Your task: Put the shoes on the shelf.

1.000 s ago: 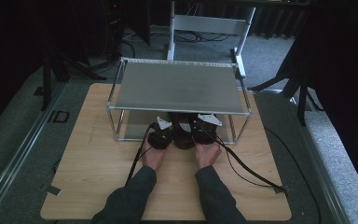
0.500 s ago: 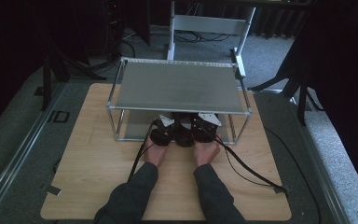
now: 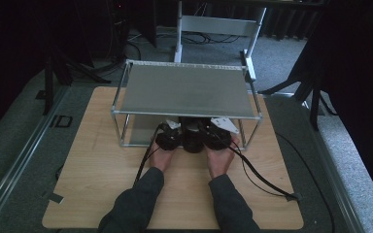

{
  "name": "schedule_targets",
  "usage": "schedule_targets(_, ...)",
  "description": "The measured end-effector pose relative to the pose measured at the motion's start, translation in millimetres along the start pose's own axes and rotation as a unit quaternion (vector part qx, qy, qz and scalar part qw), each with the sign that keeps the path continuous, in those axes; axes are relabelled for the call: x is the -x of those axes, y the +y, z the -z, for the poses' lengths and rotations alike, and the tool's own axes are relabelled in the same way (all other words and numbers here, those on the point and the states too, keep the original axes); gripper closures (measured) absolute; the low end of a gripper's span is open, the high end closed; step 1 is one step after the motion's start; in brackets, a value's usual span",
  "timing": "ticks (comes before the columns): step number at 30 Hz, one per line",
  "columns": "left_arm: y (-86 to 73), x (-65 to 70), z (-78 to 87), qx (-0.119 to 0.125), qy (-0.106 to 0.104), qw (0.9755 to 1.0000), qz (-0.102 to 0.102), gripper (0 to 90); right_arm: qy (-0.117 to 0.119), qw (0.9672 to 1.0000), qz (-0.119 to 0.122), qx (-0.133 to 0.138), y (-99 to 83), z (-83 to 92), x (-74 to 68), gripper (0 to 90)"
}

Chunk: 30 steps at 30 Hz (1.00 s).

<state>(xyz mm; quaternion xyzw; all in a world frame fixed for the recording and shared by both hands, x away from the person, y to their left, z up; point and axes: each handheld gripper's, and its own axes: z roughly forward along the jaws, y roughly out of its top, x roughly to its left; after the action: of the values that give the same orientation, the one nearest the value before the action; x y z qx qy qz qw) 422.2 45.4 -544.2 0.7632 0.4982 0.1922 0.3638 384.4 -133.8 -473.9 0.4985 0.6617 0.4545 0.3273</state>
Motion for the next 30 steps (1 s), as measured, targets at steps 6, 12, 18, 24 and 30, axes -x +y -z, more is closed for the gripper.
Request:
schedule_targets(6, -1.9, -2.8, 5.9, 0.008, -0.019, 0.9998, -0.004, 75.7, 0.013, 0.9987, 0.044, -0.020, 1.0, 24.8, 16.7, 35.3)
schedule_targets(12, -4.5, -3.1, 12.1, 0.014, -0.027, 0.9995, -0.004, 74.5, 0.017, 0.9982, 0.032, -0.049, -14.1, 30.6, 40.9, 33.9)
schedule_targets(18, -11.9, -0.8, 25.8, 0.021, -0.039, 0.9990, 0.004, 69.6, 0.036, 0.9957, 0.035, -0.078, -28.7, 33.9, 57.8, 32.7)
schedule_targets(24, -27.0, 9.0, 47.7, 0.037, -0.066, 0.9971, -0.007, 60.6, 0.051, 0.9919, 0.043, -0.108, -40.4, 32.9, 60.9, 31.8)
schedule_targets(30, -30.4, 29.1, 48.0, 0.042, -0.086, 0.9950, -0.028, 51.2, 0.049, 0.9926, -0.023, -0.109, -39.5, 7.9, 62.5, 19.3)
